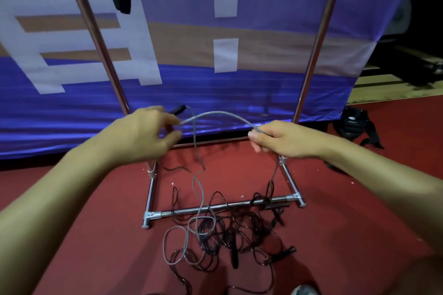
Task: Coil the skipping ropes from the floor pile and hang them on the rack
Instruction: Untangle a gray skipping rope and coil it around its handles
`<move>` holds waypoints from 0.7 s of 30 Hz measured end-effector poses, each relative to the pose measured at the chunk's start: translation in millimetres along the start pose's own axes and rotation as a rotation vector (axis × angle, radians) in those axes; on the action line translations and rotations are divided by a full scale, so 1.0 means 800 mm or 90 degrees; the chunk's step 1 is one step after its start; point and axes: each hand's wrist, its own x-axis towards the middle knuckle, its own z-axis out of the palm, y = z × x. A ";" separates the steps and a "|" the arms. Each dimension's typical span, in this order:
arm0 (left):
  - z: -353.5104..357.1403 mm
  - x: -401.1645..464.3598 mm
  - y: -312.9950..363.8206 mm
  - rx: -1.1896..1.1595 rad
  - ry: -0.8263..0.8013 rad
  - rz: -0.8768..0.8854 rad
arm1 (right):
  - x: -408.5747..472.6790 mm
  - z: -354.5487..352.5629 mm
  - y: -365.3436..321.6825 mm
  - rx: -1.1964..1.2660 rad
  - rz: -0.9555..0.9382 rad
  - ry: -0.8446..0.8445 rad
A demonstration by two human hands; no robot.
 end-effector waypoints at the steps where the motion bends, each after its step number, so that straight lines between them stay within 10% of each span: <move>1: 0.005 0.000 0.003 0.011 -0.007 0.010 | 0.000 0.000 -0.009 0.009 -0.019 0.008; 8: 0.029 0.008 0.067 -0.156 -0.034 0.200 | 0.006 -0.001 -0.058 -0.018 -0.068 0.082; 15: 0.003 0.013 -0.011 -0.072 0.102 0.028 | 0.007 -0.016 0.020 -0.282 0.139 -0.059; 21: 0.011 -0.001 -0.040 -0.069 0.047 -0.025 | 0.001 -0.014 0.055 -0.015 0.085 -0.027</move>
